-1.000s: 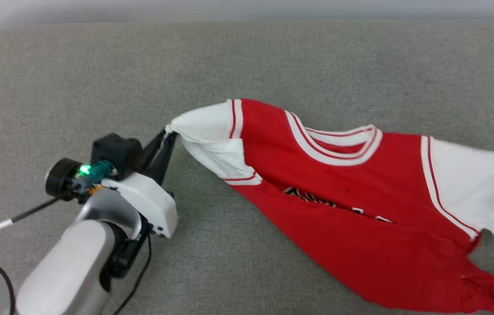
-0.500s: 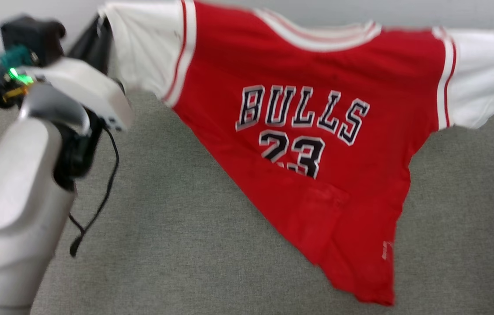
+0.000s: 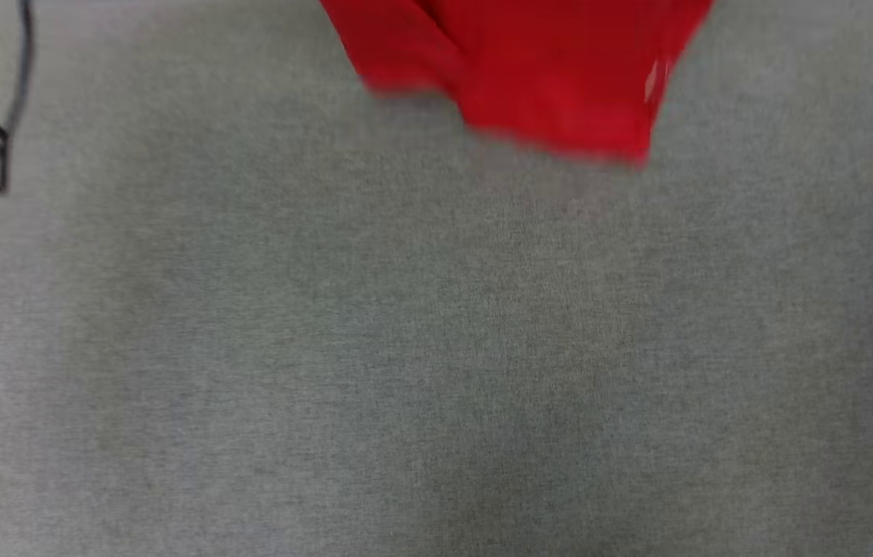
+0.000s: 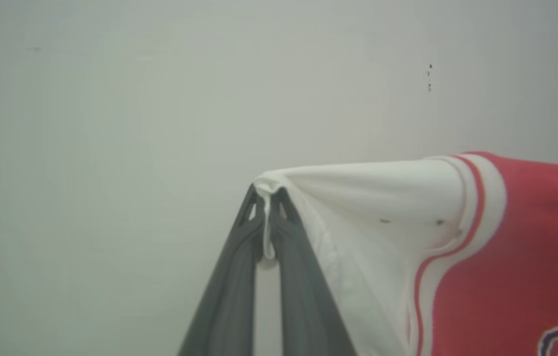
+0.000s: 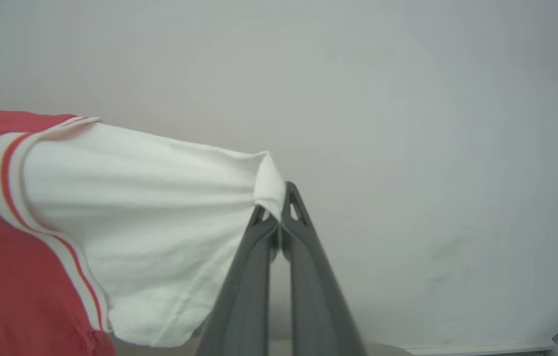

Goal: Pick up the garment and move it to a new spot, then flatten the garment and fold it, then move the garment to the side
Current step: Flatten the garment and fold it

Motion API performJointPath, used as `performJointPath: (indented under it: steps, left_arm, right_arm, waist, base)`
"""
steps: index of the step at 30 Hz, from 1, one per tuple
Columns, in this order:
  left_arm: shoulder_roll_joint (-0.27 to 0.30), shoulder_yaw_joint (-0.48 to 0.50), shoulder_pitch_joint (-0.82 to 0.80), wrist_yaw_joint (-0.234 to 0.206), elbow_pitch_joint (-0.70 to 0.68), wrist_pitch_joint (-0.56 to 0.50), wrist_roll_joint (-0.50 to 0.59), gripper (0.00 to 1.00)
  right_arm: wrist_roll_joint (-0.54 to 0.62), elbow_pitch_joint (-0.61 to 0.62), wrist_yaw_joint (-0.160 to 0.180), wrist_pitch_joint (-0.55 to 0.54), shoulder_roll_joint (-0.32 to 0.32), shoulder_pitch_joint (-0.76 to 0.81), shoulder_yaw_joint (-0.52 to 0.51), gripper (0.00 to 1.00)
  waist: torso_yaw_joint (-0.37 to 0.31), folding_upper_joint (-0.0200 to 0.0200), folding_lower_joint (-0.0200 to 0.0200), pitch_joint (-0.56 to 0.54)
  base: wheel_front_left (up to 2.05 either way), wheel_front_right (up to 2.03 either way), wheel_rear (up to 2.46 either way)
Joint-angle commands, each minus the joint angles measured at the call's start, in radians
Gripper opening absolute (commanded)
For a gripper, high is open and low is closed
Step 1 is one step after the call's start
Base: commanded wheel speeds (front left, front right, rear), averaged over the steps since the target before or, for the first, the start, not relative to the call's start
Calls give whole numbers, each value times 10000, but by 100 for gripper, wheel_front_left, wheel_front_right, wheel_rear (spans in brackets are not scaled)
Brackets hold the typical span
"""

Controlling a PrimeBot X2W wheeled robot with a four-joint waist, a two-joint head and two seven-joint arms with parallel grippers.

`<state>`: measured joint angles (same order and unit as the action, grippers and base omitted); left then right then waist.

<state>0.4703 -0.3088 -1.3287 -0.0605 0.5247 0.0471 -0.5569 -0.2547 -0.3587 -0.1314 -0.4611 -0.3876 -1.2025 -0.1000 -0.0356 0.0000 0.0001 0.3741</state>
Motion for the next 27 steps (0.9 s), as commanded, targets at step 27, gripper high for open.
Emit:
performJointPath:
  steps: [27]
  left_arm:
    - [385, 749, -2228, 419, 1559, 1297, -428, 0]
  right_arm:
    - [-1159, -2327, 13, 3064, 31, -3602, 2594, 0]
  waist:
    - [-754, 0, -1, 4131]
  base:
    - [0, 0, 0]
